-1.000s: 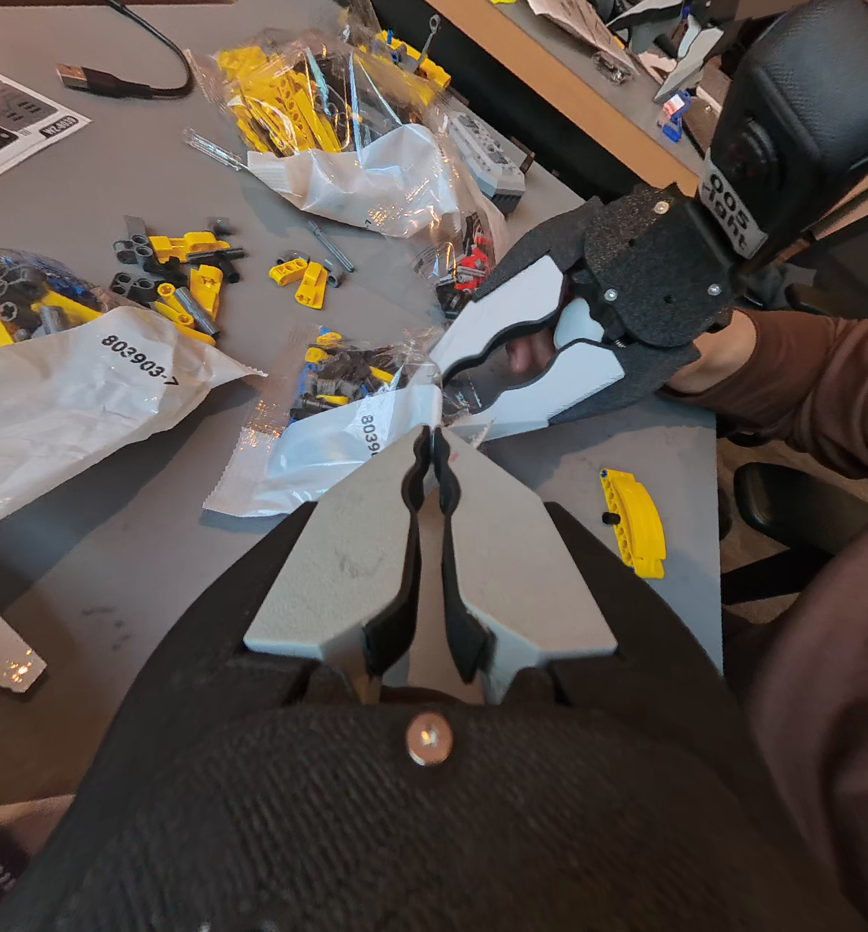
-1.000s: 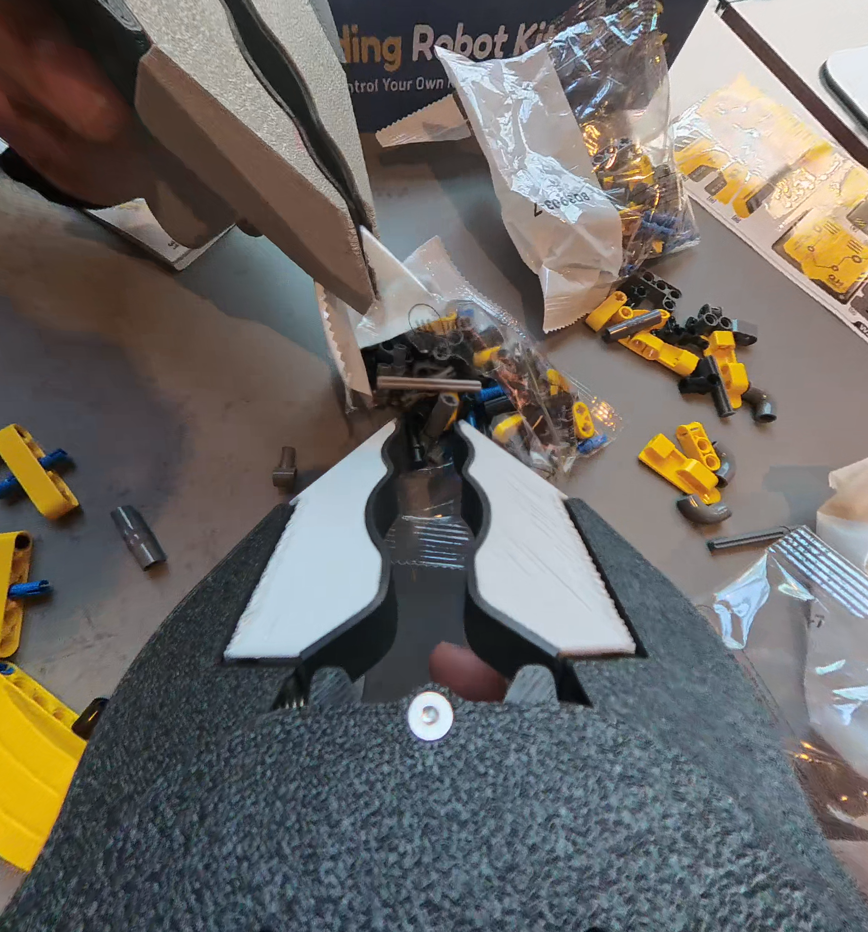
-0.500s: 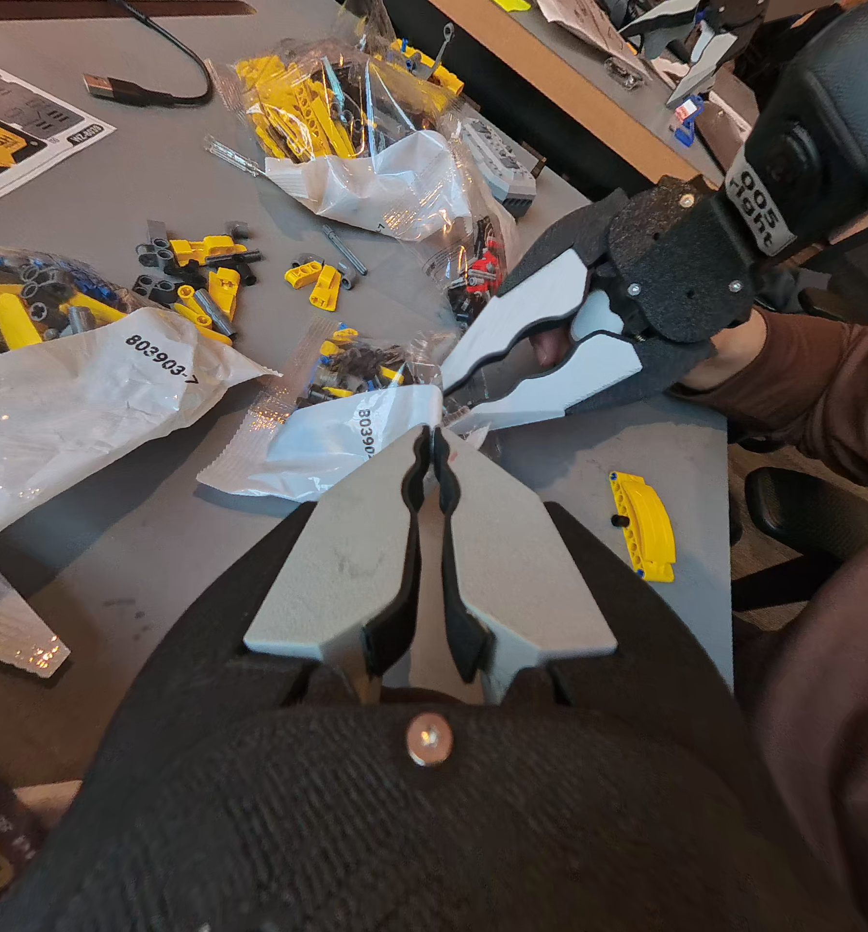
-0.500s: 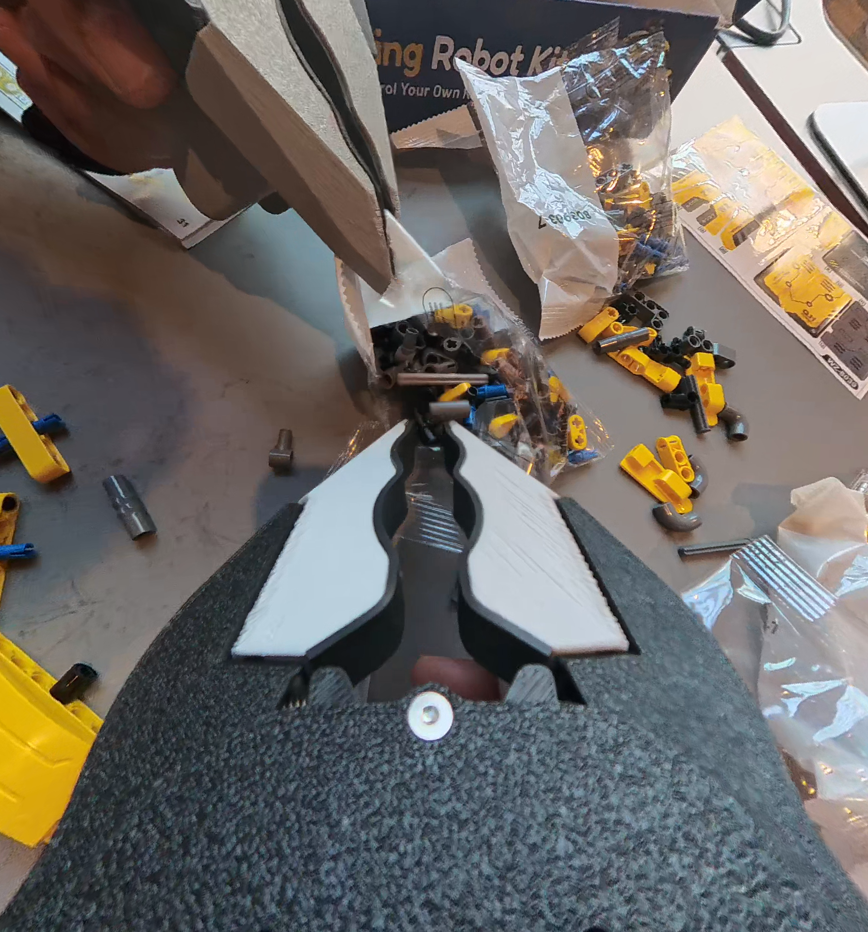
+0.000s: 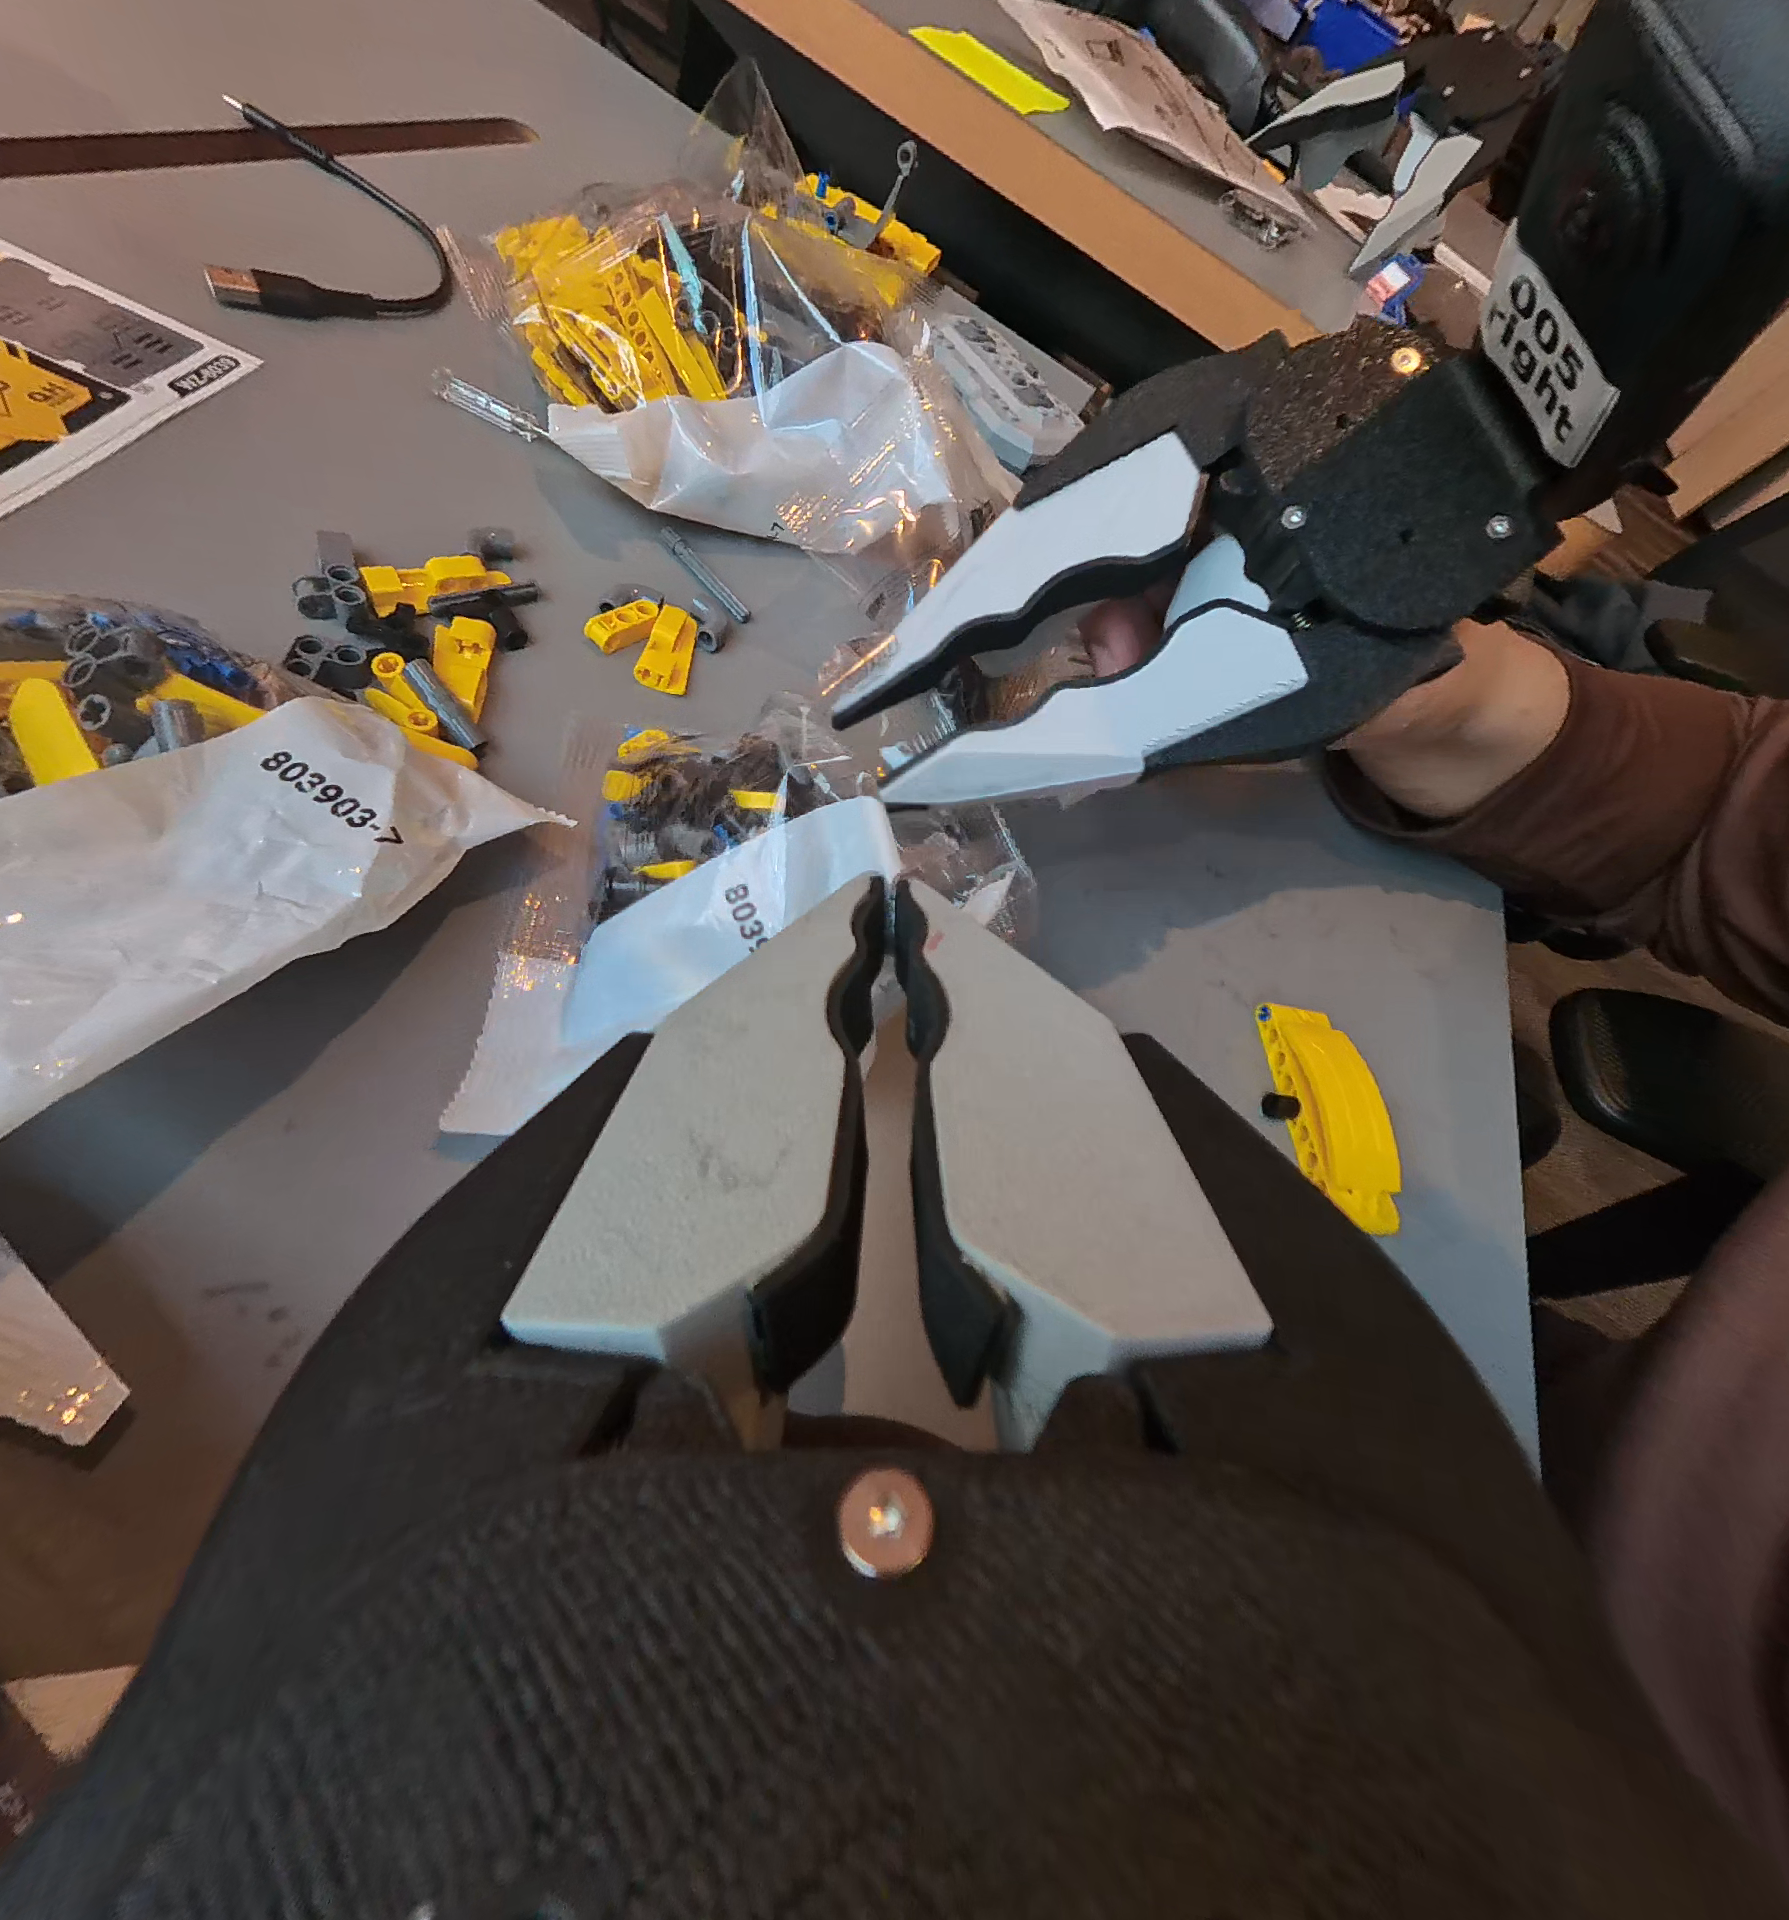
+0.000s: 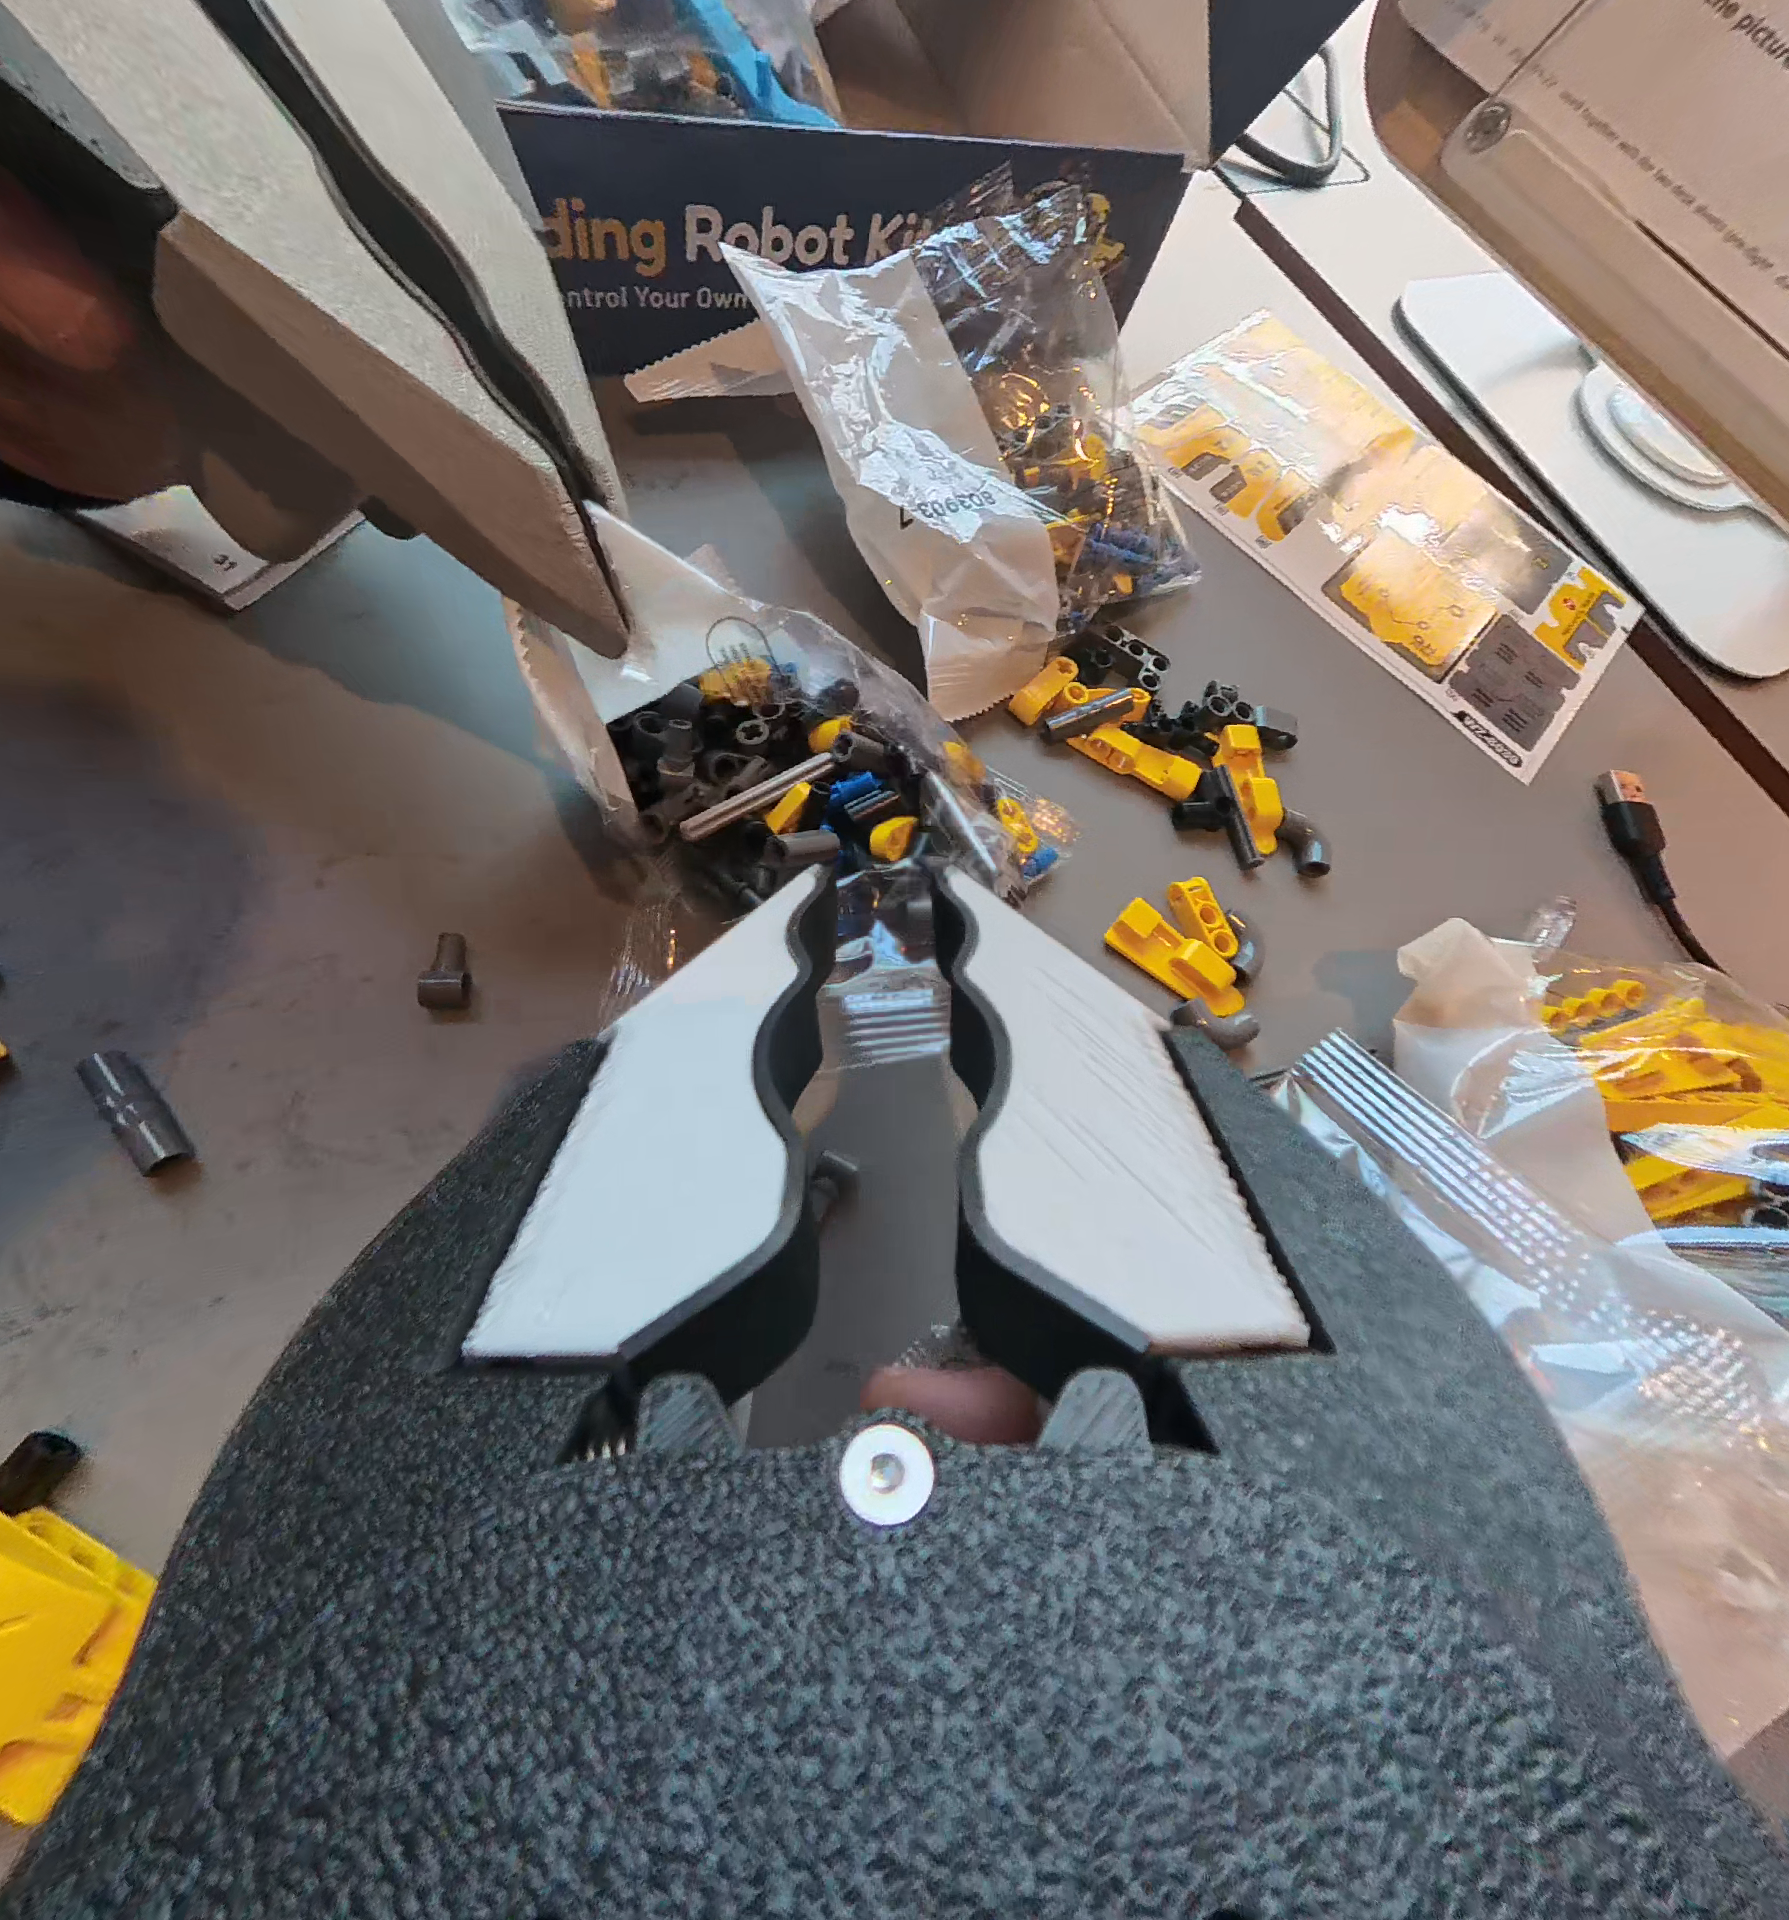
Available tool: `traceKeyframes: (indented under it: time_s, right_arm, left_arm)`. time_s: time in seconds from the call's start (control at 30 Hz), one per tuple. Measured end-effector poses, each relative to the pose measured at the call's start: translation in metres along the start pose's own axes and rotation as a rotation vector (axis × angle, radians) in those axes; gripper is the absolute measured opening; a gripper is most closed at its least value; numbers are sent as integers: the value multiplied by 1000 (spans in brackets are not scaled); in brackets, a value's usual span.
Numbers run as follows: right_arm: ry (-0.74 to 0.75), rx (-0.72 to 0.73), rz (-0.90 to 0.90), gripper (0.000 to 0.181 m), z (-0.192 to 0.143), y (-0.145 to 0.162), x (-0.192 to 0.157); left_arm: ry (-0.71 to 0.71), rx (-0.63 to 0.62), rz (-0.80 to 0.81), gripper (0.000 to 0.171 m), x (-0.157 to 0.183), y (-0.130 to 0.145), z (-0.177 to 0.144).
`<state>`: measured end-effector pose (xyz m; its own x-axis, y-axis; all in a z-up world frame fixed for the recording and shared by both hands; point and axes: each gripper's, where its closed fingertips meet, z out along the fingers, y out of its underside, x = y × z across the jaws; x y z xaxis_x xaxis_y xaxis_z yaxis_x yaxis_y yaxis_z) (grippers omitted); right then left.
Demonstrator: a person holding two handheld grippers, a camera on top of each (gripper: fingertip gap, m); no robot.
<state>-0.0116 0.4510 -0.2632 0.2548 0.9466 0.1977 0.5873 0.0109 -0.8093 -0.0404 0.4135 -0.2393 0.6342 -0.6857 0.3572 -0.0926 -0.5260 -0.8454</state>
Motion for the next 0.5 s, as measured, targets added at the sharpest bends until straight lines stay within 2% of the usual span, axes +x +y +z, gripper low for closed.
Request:
traceKeyframes:
  time_s: [0.37,0.43,0.5]
  right_arm:
    - [27,34,13,17,-6,-5,9]
    - [31,49,13,17,-8,-8,11]
    - [57,85,17,9,-13,-13,16]
  left_arm:
    - [3,6,-6,0,0,-1,-1]
    - [5,-20,2,0,0,3,-1]
    - [5,-86,41,0,-1,12,-3]
